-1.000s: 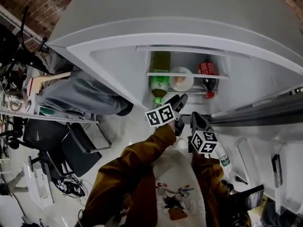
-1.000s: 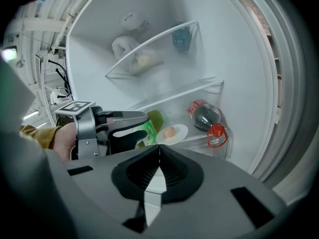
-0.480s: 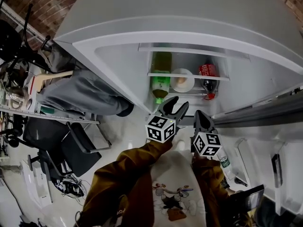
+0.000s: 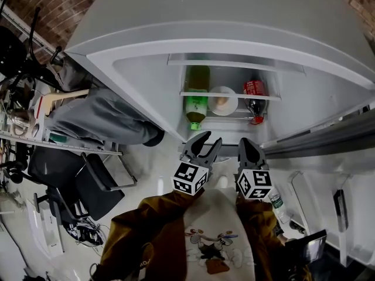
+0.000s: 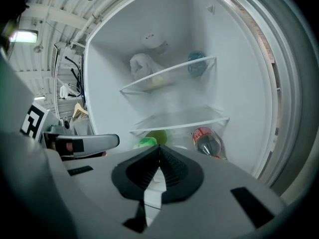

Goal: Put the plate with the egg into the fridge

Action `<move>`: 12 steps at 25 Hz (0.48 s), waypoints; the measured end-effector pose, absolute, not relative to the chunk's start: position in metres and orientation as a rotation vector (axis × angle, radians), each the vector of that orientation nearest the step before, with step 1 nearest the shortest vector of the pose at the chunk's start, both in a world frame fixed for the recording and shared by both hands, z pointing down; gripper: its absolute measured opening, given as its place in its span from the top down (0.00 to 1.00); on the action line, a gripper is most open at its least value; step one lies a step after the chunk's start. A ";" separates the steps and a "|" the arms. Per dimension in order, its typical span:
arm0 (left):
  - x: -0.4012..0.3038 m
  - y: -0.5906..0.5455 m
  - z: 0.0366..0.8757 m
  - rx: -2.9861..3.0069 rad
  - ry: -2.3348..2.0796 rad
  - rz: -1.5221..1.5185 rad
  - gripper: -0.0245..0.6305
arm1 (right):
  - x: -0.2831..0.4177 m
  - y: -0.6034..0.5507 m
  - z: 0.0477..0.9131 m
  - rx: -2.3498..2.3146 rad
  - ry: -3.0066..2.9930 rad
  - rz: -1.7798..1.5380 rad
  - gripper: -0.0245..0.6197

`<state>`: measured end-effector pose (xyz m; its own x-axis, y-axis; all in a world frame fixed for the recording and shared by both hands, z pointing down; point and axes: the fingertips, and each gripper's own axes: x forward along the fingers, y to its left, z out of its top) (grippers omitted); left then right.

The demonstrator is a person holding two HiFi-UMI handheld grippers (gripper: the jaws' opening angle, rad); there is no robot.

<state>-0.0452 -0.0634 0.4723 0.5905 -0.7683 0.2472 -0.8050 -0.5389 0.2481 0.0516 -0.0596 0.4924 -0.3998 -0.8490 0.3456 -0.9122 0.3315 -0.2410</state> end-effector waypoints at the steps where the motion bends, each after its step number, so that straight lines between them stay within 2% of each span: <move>1: -0.048 -0.061 0.471 2.479 -1.287 0.157 0.71 | 0.051 -0.058 0.491 1.621 -2.439 0.595 0.95; 3: -0.056 -0.058 0.469 2.459 -1.316 0.155 0.72 | 0.051 -0.055 0.486 1.616 -2.451 0.575 0.95; 5: -0.063 -0.055 0.464 2.449 -1.354 0.146 0.82 | 0.050 -0.052 0.480 1.612 -2.462 0.557 0.95; 8: -0.067 -0.049 0.463 2.434 -1.391 0.155 0.89 | 0.050 -0.047 0.469 1.604 -2.480 0.525 0.95; 12: -0.072 -0.043 0.475 2.370 -1.420 0.184 0.92 | 0.049 -0.040 0.452 1.590 -2.525 0.488 0.95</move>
